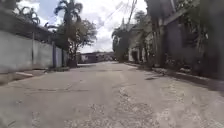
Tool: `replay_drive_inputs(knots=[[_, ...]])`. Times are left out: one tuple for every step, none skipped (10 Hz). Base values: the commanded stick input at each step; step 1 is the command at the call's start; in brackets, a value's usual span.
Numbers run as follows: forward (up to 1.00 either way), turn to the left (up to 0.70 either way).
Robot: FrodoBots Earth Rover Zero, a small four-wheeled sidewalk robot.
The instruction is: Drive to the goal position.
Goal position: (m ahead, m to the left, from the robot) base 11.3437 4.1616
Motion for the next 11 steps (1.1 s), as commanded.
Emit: replay_drive_inputs(knots=[[1.00, -0.05], [1.00, 0.00], [1.00, 0.00], [1.00, 0.00], [1.00, 0.00], [1.00, 0.00], [1.00, 0.00], [1.00, 0.00], [1.00, 0.00], [1.00, 0.00], [1.00, 0.00]])
